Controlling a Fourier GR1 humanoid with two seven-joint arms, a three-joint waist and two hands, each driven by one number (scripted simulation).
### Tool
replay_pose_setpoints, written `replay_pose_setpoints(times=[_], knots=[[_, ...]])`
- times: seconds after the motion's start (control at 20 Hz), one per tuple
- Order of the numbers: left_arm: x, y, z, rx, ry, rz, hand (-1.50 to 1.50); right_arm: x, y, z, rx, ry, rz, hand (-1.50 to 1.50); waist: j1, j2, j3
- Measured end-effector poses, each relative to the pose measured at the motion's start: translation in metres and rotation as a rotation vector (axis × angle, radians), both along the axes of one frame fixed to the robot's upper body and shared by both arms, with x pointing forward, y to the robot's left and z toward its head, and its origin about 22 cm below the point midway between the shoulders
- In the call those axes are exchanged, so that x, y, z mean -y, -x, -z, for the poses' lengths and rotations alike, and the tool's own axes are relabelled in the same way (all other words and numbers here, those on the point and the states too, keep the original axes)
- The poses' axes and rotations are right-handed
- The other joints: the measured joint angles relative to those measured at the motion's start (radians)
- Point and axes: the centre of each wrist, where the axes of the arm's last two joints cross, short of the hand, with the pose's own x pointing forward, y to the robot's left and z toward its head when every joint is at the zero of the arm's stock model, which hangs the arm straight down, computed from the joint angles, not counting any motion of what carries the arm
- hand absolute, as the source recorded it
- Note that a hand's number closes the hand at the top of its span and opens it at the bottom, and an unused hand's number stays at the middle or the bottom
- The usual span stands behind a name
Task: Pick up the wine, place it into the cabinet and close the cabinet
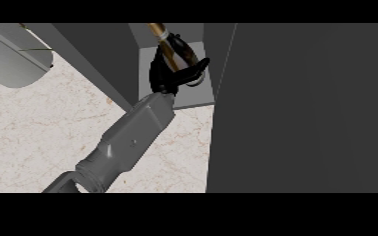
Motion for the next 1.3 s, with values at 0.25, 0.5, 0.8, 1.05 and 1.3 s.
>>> replay_pose_setpoints(times=[0.25, 0.5, 0.8, 1.05, 1.3], knots=[[0.001, -0.001, -0.001, -0.011, -0.004, -0.019, -1.50, -0.001, 0.001, 0.000, -0.002, 0.001, 0.000, -1.50, 0.003, 0.000, 0.000], [0.004, -0.003, -0.003, -0.009, -0.067, -0.030, -1.50, 0.001, 0.001, 0.002, -0.004, -0.002, 0.006, -1.50, 0.004, 0.000, 0.001], [0.008, -0.006, -0.009, 0.032, -0.187, 0.001, -1.50, 0.002, 0.000, 0.003, -0.006, -0.001, 0.006, -1.50, 0.014, -0.001, 0.001], [0.013, -0.003, -0.009, 0.068, -0.219, 0.024, -1.50, 0.003, 0.000, 0.004, -0.008, 0.000, 0.010, -1.50, 0.024, -0.005, 0.001], [0.021, 0.000, -0.013, 0.111, -0.213, 0.023, -1.50, 0.004, 0.005, 0.001, -0.014, 0.000, 0.013, -1.50, 0.036, -0.009, 0.001]])
